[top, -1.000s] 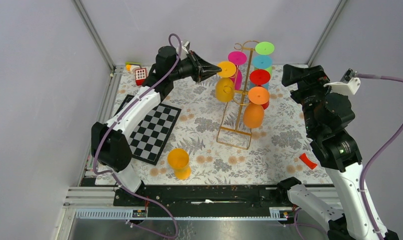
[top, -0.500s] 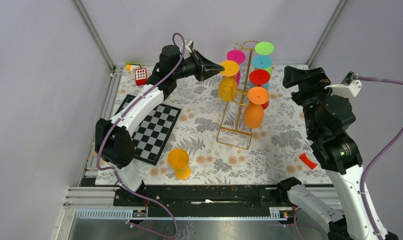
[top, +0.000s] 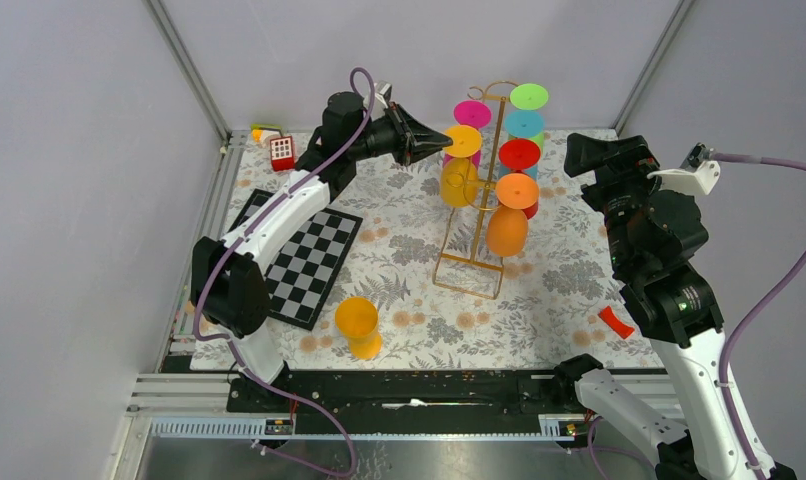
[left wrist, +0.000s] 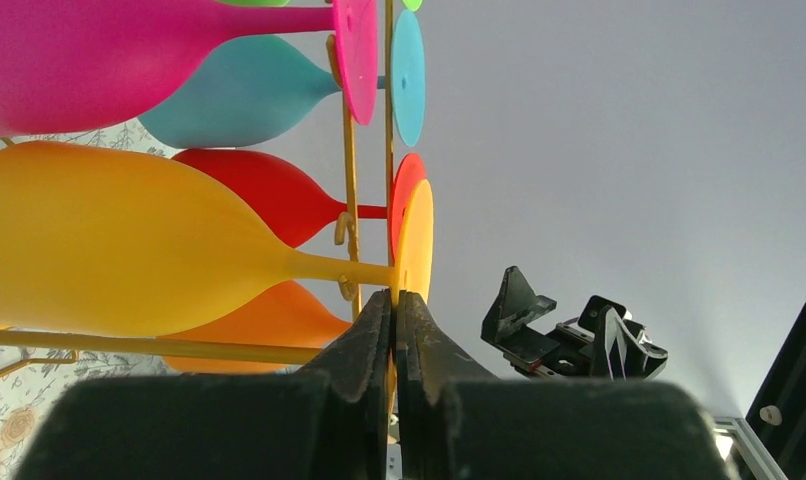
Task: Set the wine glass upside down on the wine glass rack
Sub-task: Turn the wine glass upside down at the wine rack.
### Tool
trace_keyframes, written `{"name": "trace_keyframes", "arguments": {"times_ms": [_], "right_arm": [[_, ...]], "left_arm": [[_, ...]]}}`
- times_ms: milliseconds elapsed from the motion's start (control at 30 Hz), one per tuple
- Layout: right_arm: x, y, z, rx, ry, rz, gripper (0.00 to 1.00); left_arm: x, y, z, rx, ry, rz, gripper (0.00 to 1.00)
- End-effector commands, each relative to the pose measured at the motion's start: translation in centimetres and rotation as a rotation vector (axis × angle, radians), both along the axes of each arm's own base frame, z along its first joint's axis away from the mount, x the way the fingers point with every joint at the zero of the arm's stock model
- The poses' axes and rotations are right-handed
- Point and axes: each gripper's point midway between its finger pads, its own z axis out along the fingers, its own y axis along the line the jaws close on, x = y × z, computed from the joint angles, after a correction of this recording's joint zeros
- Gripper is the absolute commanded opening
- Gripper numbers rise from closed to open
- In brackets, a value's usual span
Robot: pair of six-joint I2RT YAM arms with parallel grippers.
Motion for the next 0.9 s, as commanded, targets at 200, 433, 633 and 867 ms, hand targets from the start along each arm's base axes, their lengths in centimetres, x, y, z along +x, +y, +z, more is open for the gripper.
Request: {"name": "trace_keyframes", "arguments": {"times_ms": [200,433,633,867], "right_arm": [[0.1,-0.5,0.5,0.032,-0.019,-0.027,0.96],[0.1,-0.5,0.5,0.029,-0.017,-0.027,0.96],[0.0,-0.5,0.5,0.029,-0.019,-0.027,0.96],[0.1,-0.5,0.5,0.030,-0.018,-0.028,0.96]], "left_arm": [[-1.3,0.1,1.3,-0.010,-0.062,-0.038,0.08],[-1.3,0.1,0.6,0.007,-0.058,-0.045,0.19],[-1.4,0.1,0.2,0.018,-0.057,-0.054,0.32],[-1.8,0.4,0.6,0.027,-0.088,-0.049,0.60]]}}
